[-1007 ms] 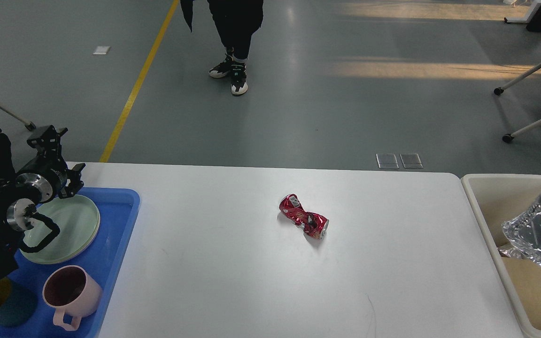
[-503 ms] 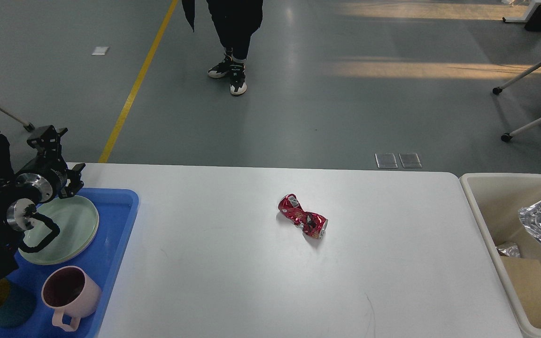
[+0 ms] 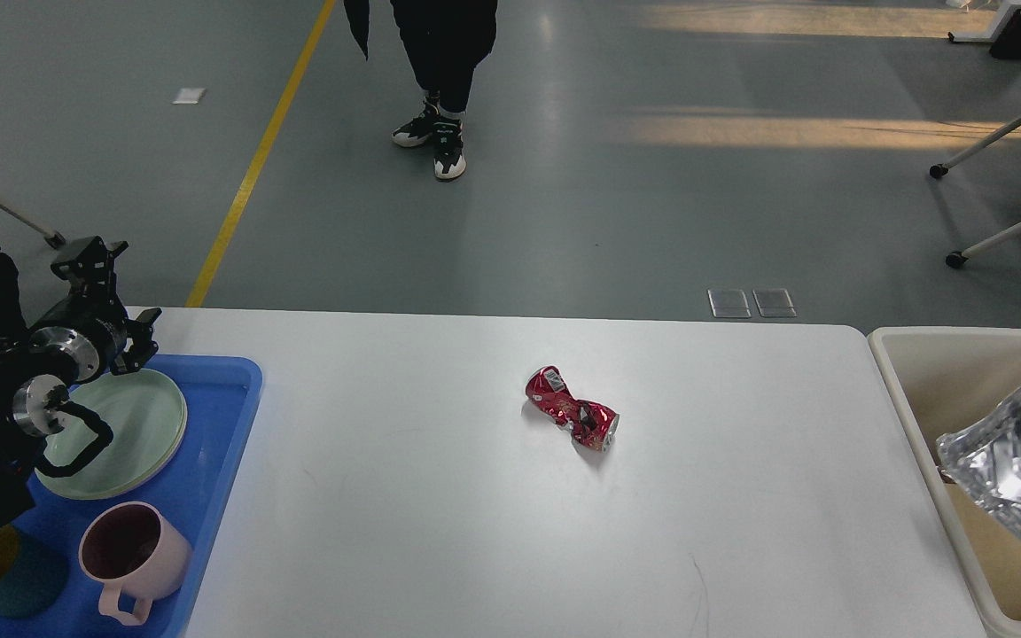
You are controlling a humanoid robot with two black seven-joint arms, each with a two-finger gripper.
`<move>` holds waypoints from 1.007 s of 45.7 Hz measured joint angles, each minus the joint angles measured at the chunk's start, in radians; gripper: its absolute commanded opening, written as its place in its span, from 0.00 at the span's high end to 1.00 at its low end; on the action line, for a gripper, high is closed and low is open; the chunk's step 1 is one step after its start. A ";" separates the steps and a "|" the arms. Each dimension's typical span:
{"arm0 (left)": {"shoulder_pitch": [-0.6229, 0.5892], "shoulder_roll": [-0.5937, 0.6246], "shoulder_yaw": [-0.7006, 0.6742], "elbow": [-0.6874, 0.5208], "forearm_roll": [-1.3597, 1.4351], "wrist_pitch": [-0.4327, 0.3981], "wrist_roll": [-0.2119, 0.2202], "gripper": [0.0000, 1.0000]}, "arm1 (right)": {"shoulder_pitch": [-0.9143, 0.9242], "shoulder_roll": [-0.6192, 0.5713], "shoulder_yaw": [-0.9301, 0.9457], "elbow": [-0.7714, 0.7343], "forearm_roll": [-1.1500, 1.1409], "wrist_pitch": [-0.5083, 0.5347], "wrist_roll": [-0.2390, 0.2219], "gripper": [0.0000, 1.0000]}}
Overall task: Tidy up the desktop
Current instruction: 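Release the foil tray into the white bin with the right gripper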
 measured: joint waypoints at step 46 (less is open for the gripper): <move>0.000 0.000 0.000 0.000 0.000 0.000 0.000 0.04 | 0.419 -0.059 -0.026 0.297 -0.017 0.063 -0.004 0.00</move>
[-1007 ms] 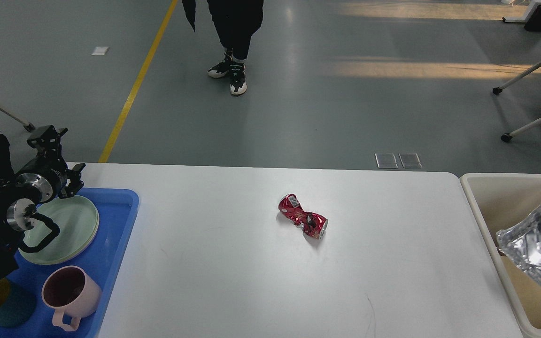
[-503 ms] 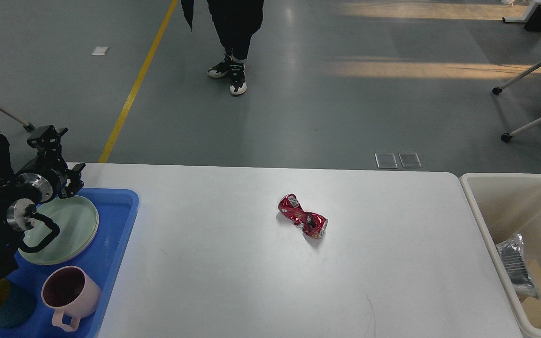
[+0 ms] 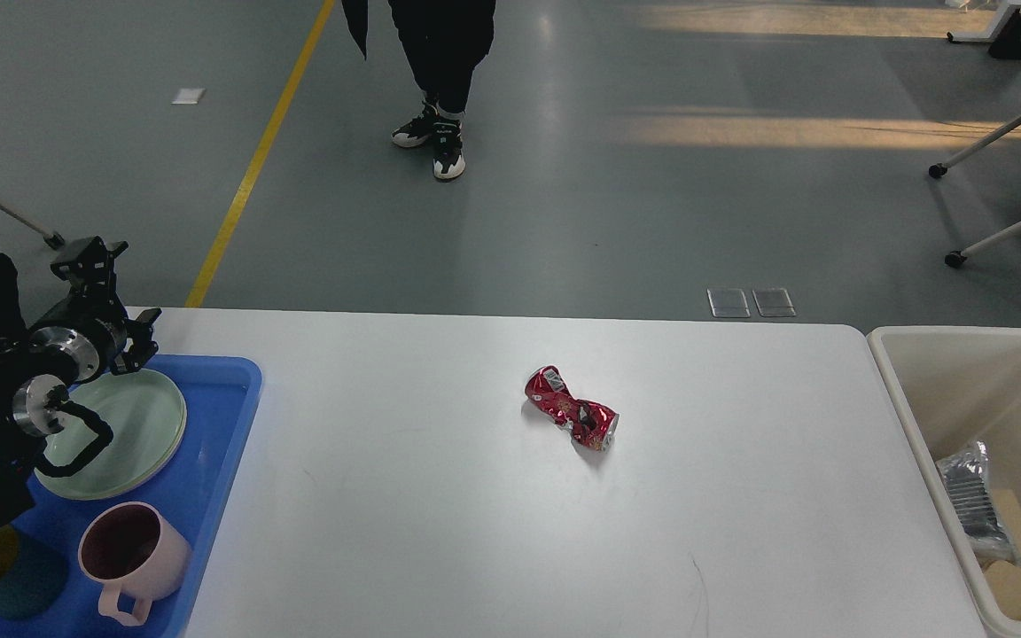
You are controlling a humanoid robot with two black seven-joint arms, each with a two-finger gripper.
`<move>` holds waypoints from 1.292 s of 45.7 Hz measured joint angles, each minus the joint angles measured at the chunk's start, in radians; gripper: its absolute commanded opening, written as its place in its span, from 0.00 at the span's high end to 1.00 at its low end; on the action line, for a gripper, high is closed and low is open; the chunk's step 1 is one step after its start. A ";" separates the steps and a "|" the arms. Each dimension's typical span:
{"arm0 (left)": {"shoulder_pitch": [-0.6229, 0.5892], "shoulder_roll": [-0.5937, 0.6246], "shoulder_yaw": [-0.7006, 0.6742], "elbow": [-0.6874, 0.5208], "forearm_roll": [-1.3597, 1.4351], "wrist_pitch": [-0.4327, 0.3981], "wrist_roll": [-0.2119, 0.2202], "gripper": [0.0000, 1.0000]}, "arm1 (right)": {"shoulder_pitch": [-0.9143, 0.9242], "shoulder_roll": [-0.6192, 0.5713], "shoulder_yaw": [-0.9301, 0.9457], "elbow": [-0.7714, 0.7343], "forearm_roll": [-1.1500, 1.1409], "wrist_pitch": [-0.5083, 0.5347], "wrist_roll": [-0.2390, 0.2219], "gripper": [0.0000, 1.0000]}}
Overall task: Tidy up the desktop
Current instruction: 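Release the foil tray into the white bin with the right gripper, then move the right gripper over the crushed red can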
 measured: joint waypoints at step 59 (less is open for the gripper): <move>0.000 0.000 0.000 0.000 0.000 0.000 0.000 0.04 | 0.394 0.649 -0.003 0.216 -0.107 0.000 -0.082 0.00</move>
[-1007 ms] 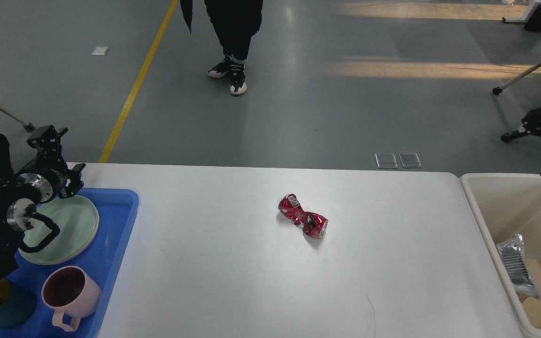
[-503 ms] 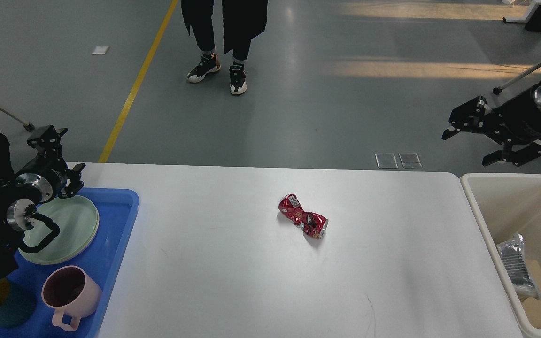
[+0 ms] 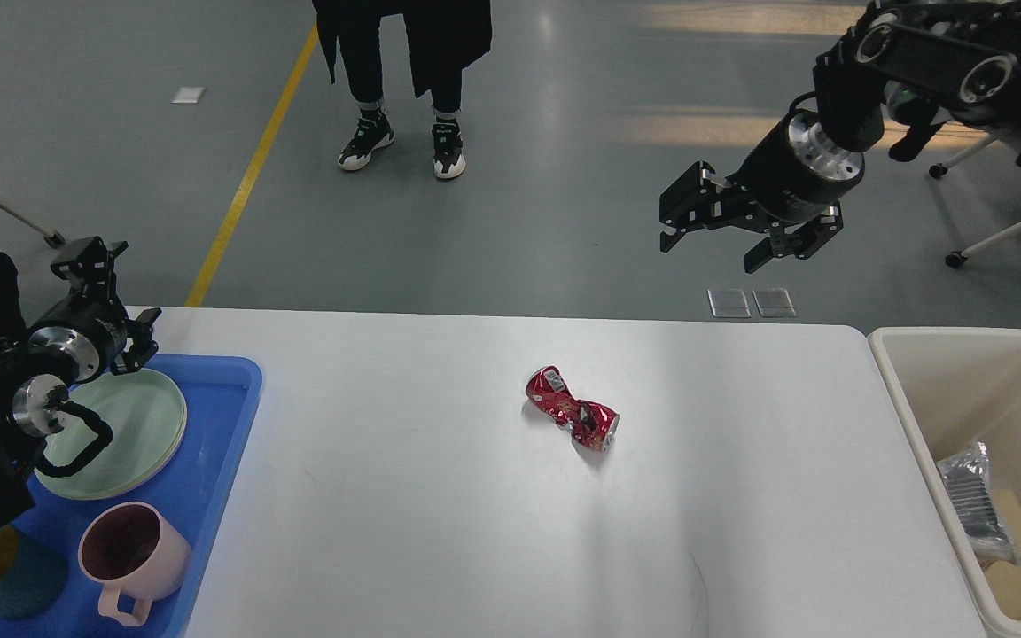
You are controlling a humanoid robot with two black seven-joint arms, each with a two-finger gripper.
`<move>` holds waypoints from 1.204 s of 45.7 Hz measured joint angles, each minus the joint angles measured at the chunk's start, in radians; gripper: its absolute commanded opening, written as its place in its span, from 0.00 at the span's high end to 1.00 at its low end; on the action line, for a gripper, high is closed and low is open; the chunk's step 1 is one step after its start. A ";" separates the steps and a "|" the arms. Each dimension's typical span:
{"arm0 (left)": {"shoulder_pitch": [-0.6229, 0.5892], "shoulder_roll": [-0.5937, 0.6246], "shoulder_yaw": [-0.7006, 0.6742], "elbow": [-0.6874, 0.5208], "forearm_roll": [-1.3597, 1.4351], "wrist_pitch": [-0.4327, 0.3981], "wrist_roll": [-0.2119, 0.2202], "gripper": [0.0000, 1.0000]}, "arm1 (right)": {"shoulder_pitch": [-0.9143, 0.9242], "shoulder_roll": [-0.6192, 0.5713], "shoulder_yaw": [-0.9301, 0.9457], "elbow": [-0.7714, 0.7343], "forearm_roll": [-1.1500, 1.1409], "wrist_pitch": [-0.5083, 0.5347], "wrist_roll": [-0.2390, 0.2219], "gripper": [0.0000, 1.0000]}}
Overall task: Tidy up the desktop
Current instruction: 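Move the right gripper over the crushed red can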
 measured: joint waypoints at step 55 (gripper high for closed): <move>0.000 0.000 0.000 0.000 0.000 -0.001 0.000 0.04 | -0.011 0.413 -0.051 -0.273 0.021 0.000 -0.008 0.00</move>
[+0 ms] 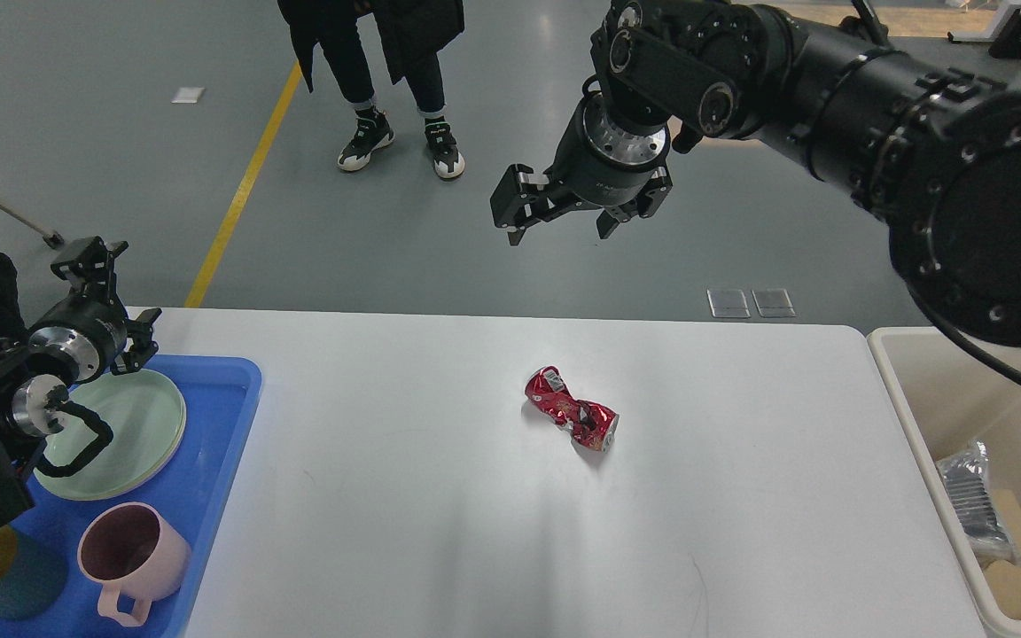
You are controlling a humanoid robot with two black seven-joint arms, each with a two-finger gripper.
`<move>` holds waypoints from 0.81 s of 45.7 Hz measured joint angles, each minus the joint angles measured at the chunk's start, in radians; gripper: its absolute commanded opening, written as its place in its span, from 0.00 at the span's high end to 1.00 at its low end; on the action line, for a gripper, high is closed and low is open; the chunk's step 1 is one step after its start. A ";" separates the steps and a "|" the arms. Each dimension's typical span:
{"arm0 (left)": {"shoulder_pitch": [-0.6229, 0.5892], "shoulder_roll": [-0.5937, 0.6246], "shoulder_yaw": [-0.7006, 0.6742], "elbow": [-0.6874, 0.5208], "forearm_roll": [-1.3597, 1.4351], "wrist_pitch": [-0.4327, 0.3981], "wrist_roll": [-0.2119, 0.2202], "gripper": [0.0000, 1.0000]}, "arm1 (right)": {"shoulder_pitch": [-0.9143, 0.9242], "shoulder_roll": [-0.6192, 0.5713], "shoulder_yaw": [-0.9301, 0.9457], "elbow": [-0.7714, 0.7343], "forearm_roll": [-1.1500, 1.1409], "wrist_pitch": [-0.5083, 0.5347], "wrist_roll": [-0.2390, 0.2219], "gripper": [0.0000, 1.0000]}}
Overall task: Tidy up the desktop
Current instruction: 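Move the right gripper over the crushed red can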
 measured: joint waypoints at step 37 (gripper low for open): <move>0.000 0.000 0.000 0.000 0.000 0.000 0.000 0.04 | -0.275 0.029 -0.001 -0.008 -0.021 0.000 -0.092 0.00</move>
